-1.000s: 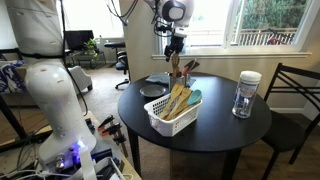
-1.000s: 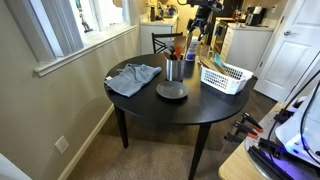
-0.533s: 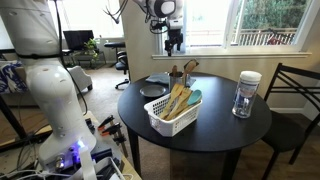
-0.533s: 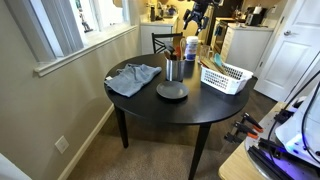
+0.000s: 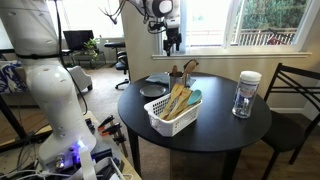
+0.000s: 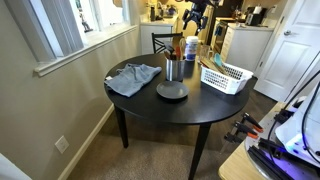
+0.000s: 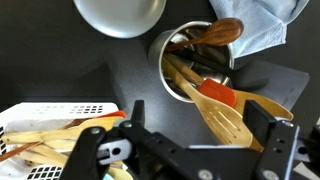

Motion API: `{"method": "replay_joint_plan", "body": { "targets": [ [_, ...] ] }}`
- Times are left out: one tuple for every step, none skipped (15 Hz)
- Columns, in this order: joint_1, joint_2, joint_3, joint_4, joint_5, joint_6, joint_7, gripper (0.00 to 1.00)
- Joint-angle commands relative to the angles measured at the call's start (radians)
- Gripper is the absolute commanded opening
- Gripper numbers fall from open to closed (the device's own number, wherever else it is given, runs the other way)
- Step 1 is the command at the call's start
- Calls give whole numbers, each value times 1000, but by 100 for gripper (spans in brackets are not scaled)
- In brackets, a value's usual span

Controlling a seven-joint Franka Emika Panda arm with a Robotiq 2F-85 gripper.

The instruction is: Put one wooden spoon from the basket in the silver holder.

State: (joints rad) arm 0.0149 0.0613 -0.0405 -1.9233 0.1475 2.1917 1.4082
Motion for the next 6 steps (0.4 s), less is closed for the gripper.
{"method": "replay_joint_plan", "body": {
  "targets": [
    [2,-34,4,-32,-73,7,138,100],
    [1,-33,5,-28,-81,-3,162,100],
    [0,-31,6,-25,-79,-11,183,100],
    [-6,-1,6,2,-54,-6,120,100],
    [-6,-1,7,2,-56,-6,136,100],
    [-6,-1,7,2,-56,-7,142,100]
  ]
}}
